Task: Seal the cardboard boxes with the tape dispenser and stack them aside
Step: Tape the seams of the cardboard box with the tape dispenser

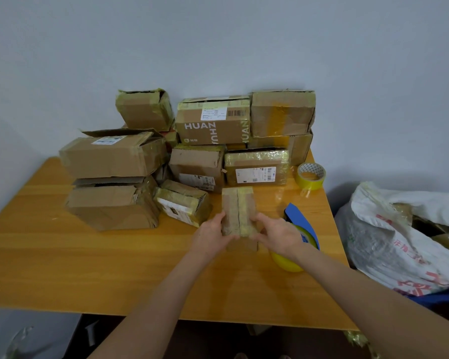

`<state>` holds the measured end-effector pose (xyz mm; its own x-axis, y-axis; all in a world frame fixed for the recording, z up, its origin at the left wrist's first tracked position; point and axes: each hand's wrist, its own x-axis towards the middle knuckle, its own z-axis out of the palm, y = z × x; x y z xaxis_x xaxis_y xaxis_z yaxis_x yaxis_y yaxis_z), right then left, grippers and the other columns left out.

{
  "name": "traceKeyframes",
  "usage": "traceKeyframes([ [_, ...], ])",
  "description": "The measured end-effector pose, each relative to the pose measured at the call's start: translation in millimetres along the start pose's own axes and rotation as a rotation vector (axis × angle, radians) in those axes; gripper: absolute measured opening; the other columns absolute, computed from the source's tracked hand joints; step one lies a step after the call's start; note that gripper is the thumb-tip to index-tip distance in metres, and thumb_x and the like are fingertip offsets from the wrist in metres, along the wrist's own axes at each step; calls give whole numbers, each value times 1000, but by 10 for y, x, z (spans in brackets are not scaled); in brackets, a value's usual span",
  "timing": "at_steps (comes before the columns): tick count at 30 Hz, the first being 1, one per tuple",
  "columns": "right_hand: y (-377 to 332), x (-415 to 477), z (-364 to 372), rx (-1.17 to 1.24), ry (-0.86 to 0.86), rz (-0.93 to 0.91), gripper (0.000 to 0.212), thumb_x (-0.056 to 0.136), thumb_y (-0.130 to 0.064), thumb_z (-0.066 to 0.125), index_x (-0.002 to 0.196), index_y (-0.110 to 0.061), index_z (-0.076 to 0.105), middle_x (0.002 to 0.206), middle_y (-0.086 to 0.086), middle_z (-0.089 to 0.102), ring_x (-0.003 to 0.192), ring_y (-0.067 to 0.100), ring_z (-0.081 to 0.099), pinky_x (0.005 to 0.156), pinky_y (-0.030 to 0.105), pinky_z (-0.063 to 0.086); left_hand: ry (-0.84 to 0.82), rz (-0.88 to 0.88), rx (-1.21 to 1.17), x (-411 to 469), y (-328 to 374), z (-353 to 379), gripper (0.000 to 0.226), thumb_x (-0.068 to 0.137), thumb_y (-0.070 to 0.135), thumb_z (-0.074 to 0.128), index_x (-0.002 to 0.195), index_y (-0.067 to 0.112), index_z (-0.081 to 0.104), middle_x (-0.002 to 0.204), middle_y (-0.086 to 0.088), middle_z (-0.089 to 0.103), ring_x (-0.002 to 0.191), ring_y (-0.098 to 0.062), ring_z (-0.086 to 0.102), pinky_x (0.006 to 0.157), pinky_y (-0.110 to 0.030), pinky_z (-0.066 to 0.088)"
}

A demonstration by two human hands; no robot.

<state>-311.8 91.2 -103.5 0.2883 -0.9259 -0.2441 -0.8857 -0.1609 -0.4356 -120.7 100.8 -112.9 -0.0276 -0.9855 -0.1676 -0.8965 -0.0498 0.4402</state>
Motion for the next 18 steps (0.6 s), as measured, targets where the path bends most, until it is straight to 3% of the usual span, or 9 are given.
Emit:
traceKeyframes([
  [3,101,-18,-136,38,140,48,29,94,-53,52,106,-28,61,97,-6,68,86,16,63,66,31,52,160,-18,59,15,112,-36,64,86,58,57,134,17,45,131,-1,48,113,-13,52,82,-23,44],
  [6,254,-23,-248,32,232,158,30,96,-41,55,121,-24,56,117,2,56,103,23,56,80,34,49,244,-51,79,100,277,-40,75,83,62,57,139,15,37,138,-7,40,123,-21,44,94,-32,44],
  [8,356,-32,-291,19,231,237,38,95,-38,57,130,-24,49,127,5,47,116,26,49,91,36,47,186,-108,115,189,423,-10,87,80,69,56,144,16,29,147,-13,32,131,-29,38,101,-41,41],
  [12,508,-84,-273,-57,115,395,58,91,-44,61,139,-22,37,137,10,38,127,31,39,100,38,43,-25,-200,198,312,630,130,98,79,71,55,152,25,8,159,-16,2,143,-39,16,108,-51,33],
  [15,629,-143,-206,-32,-34,503,65,88,-45,65,138,-18,33,135,12,40,121,33,47,95,39,47,-56,-242,200,275,629,147,94,80,63,60,151,28,10,159,-13,1,139,-38,27,97,-45,44],
  [18,704,-148,-130,-12,-104,493,47,93,-27,62,131,-13,38,118,12,50,103,31,57,81,40,53,-42,-215,229,85,498,50,90,79,60,62,149,27,16,158,-10,7,136,-35,32,99,-45,44],
])
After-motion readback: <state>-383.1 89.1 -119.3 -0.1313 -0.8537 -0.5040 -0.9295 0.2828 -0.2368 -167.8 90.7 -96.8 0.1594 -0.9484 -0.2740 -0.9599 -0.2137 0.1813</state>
